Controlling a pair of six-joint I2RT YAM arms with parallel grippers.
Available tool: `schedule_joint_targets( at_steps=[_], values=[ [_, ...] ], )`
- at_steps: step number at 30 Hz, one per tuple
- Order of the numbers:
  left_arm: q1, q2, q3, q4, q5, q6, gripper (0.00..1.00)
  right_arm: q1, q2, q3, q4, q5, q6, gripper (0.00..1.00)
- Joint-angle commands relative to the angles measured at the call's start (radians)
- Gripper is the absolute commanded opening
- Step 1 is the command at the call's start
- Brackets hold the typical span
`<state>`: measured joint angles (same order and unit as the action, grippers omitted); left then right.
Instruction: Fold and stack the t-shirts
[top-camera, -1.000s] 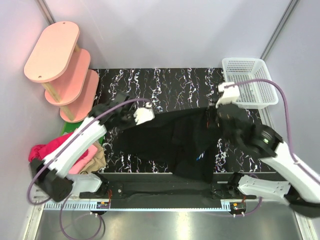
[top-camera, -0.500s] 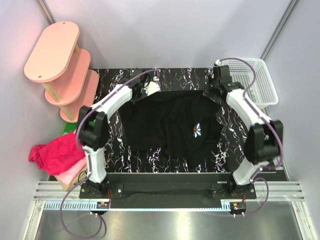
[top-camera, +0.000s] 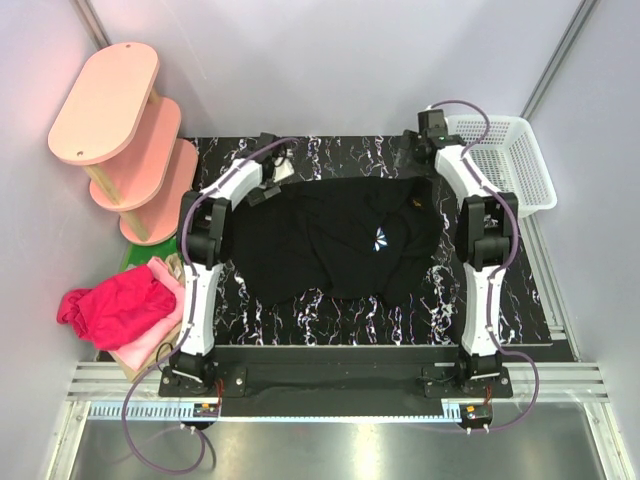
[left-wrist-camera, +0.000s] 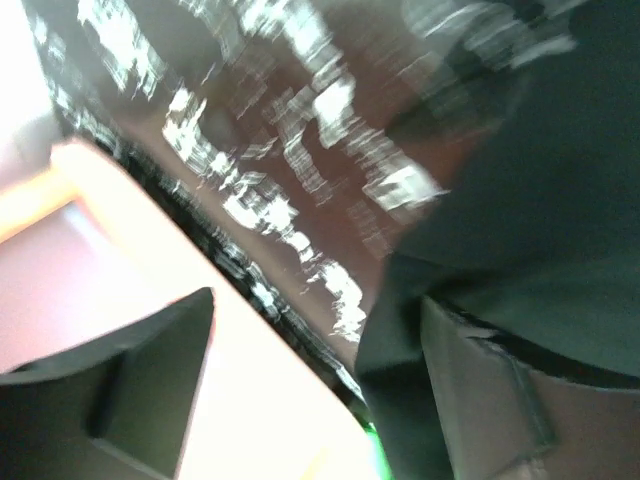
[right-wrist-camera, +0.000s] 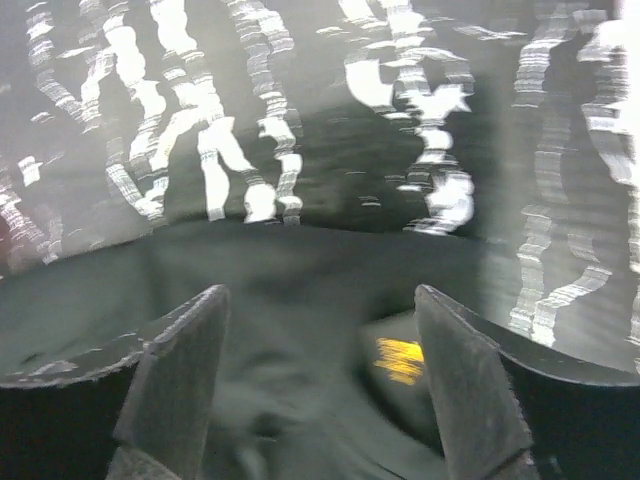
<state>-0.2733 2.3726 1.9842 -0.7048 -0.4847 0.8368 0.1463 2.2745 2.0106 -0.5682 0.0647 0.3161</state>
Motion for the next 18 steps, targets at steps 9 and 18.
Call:
schedule_joint_targets(
  at_steps=[9, 18],
  values=[
    [-0.082, -0.633, -0.502, 0.007, 0.099, -0.134, 0.99, 0.059, -0.374, -0.318, -0.021, -0.133, 0.078, 0.67],
    [-0.228, -0.750, -0.722, -0.105, 0.210, -0.179, 0.97, 0.134, -0.480, -0.639, 0.065, -0.163, 0.167, 0.61]
  ],
)
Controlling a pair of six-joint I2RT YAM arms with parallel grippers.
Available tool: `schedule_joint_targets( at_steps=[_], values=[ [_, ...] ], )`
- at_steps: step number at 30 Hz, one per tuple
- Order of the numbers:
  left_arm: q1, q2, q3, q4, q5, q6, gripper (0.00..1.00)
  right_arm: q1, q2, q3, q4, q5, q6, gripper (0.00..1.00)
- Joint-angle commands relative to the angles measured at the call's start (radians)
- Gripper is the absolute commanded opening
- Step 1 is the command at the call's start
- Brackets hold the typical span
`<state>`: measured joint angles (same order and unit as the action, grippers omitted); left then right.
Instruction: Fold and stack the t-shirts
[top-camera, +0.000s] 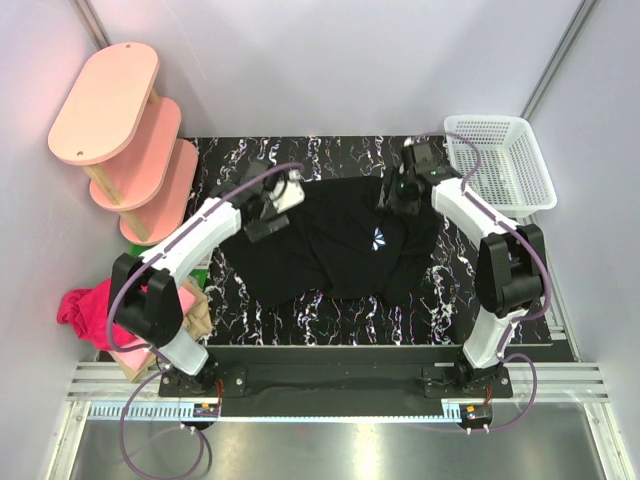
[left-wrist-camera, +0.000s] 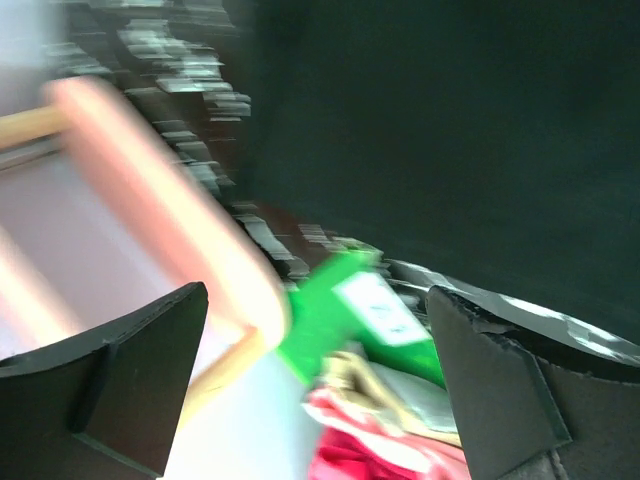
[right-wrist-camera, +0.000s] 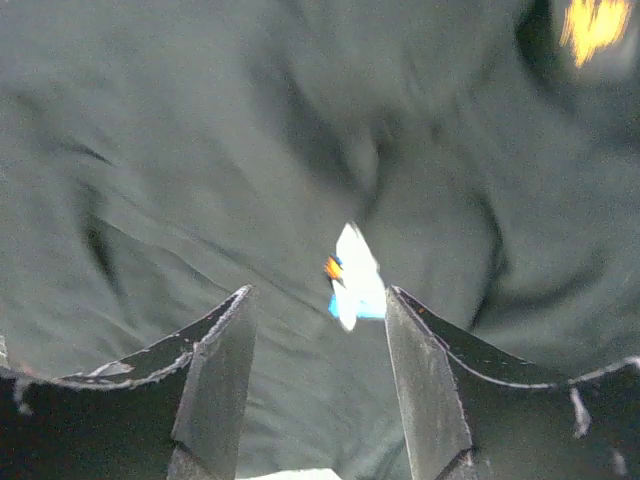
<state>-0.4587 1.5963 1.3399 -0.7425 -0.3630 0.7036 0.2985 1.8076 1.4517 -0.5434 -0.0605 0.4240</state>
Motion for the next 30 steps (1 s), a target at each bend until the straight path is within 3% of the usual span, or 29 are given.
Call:
schedule_joint_targets(
  at_steps=[1, 13, 23, 29, 30],
  values=[
    [-0.063, 0.037, -0.085, -0.069, 0.091, -0.056, 0.96, -0.019, -0.010, -0.088, 0.040, -0.047, 0.064, 0.60],
    [-0.245, 0.191, -0.065, -0.112, 0.145, -0.145, 0.91, 0.016, 0.104, -0.080, 0.098, -0.160, 0.104, 0.59],
    [-0.250, 0.212, -0.117, -0.104, 0.157, -0.164, 0.88, 0.019, 0.295, 0.059, 0.140, -0.214, 0.139, 0.53],
    [-0.250, 0.179, -0.154, -0.098, 0.168, -0.161, 0.87, 0.017, 0.335, 0.096, 0.143, -0.206, 0.139, 0.42],
    [-0.250, 0.165, -0.160, -0.101, 0.171, -0.159, 0.87, 0.017, 0.335, 0.098, 0.143, -0.202, 0.140, 0.35]
  ],
)
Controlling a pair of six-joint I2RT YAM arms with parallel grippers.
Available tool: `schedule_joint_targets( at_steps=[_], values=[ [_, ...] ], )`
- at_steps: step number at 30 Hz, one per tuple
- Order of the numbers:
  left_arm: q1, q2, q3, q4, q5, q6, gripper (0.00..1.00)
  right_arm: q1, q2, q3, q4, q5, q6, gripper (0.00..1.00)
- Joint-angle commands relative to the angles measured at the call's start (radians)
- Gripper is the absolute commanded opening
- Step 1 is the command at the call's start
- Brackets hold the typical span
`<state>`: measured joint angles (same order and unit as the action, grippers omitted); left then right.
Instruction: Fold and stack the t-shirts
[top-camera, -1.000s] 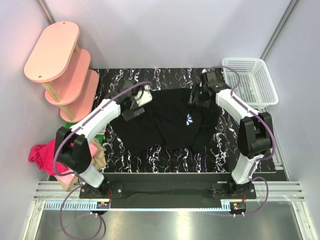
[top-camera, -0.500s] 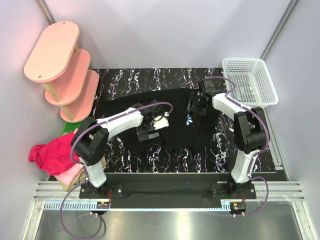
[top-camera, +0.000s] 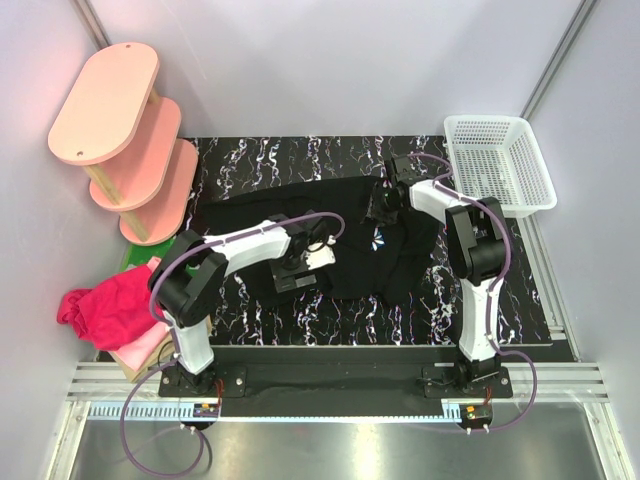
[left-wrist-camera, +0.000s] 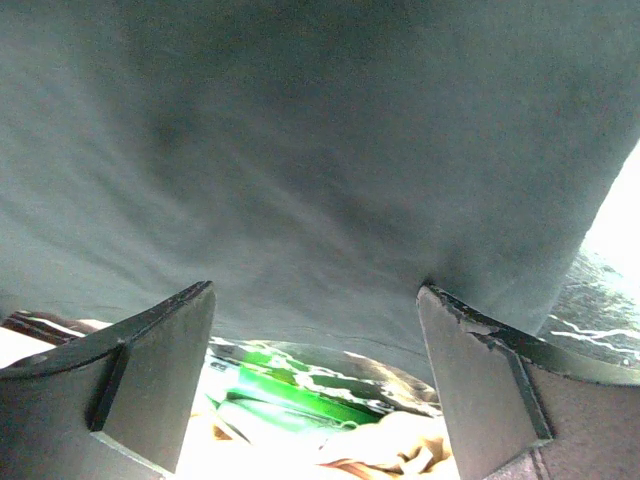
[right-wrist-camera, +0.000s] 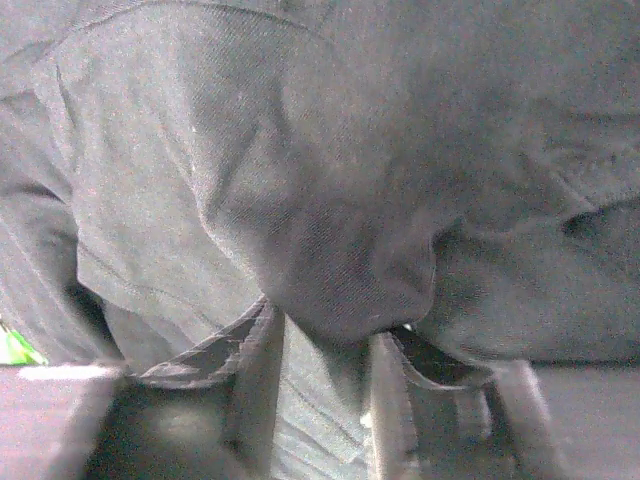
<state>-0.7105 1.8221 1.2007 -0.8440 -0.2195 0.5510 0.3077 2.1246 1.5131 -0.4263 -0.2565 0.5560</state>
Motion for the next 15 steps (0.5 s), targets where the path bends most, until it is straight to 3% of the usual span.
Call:
schedule_joint_targets(
  at_steps=[1, 4, 15],
  values=[
    [0.002, -0.069, -0.032, 0.002, 0.031, -0.008, 0.87, 0.007, 0.018, 0.038, 0.026, -0.003, 0.009, 0.29],
    [0.002, -0.101, -0.067, 0.006, 0.043, 0.001, 0.86, -0.001, 0.017, 0.055, 0.024, 0.028, -0.001, 0.00],
    [0.002, -0.230, -0.252, 0.036, 0.091, 0.064, 0.79, -0.166, -0.063, 0.257, -0.097, 0.039, 0.002, 0.00]
  ],
)
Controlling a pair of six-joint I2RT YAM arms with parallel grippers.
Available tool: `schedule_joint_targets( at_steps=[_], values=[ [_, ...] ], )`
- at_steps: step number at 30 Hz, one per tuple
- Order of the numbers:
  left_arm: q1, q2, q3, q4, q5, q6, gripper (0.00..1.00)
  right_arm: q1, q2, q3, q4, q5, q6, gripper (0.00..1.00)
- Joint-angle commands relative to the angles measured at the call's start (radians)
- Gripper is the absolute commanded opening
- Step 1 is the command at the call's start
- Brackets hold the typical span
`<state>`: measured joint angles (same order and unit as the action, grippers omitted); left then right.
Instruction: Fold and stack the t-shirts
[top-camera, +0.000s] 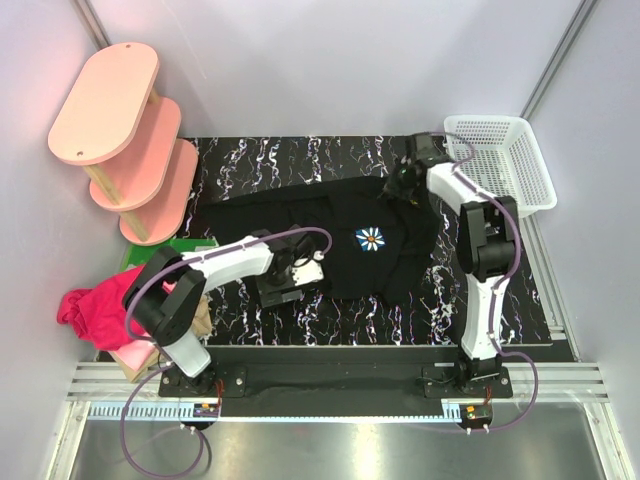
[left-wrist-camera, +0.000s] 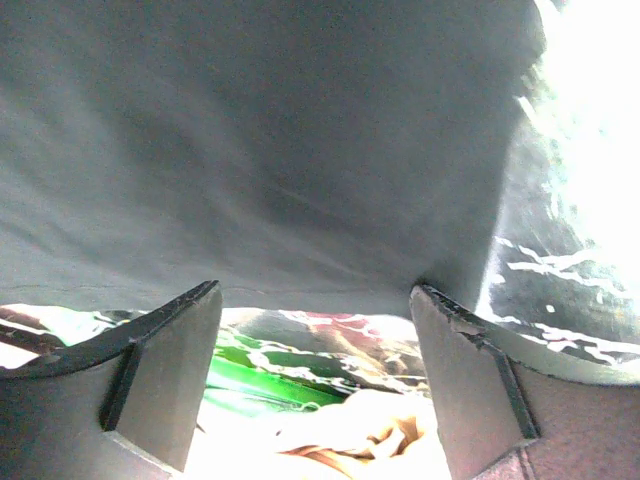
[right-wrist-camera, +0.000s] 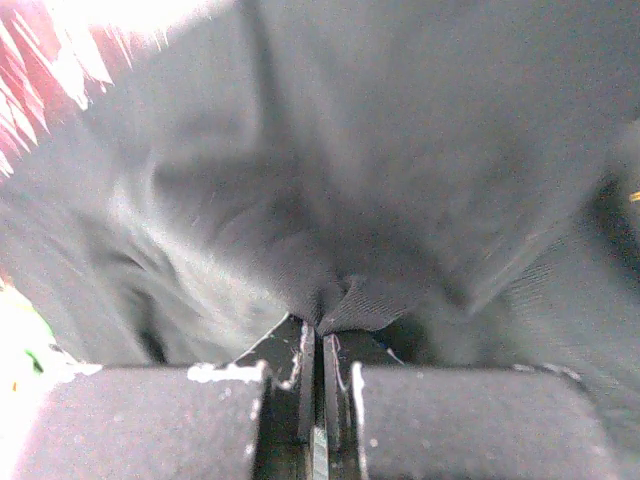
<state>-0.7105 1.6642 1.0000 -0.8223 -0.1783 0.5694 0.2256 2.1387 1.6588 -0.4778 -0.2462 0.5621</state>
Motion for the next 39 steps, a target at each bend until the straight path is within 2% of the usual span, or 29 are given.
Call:
schedule_joint_targets(
  at_steps=[1, 6, 12, 17, 22, 24, 25, 26, 29, 35, 39],
  values=[
    [0.002, -0.084, -0.064, 0.014, 0.049, 0.053, 0.78, -0.100, -0.077, 0.143, -0.051, 0.025, -0.001, 0.00],
    [0.000, -0.187, -0.159, 0.014, 0.062, 0.112, 0.75, -0.170, -0.043, 0.248, -0.093, 0.019, -0.005, 0.00],
    [0.002, -0.279, -0.260, 0.025, 0.072, 0.144, 0.73, -0.180, 0.062, 0.418, -0.174, -0.004, -0.027, 0.00],
    [0.002, -0.287, -0.285, 0.017, 0.057, 0.182, 0.69, -0.170, 0.055, 0.368, -0.163, -0.024, -0.027, 0.00],
    [0.006, -0.340, -0.302, -0.003, -0.010, 0.230, 0.67, -0.166, -0.037, 0.187, -0.093, -0.011, -0.031, 0.00],
    [0.046, -0.350, -0.200, -0.003, -0.015, 0.230, 0.65, -0.167, -0.056, 0.126, -0.061, -0.010, -0.033, 0.00],
    [0.066, -0.339, -0.145, -0.008, 0.023, 0.207, 0.65, -0.166, -0.062, 0.115, -0.055, -0.013, -0.031, 0.00],
    [0.094, -0.325, -0.027, -0.014, 0.048, 0.189, 0.65, -0.166, -0.062, 0.107, -0.048, -0.015, -0.033, 0.00],
    [0.105, -0.243, 0.151, -0.035, 0.126, 0.104, 0.65, -0.163, -0.063, 0.088, -0.042, -0.021, -0.028, 0.00],
    [0.098, -0.023, 0.304, 0.000, 0.263, -0.057, 0.63, -0.155, -0.074, 0.073, -0.033, -0.019, -0.027, 0.00],
    [0.094, 0.061, 0.307, -0.003, 0.299, -0.095, 0.63, -0.154, -0.088, 0.062, -0.028, -0.015, -0.027, 0.00]
  ],
)
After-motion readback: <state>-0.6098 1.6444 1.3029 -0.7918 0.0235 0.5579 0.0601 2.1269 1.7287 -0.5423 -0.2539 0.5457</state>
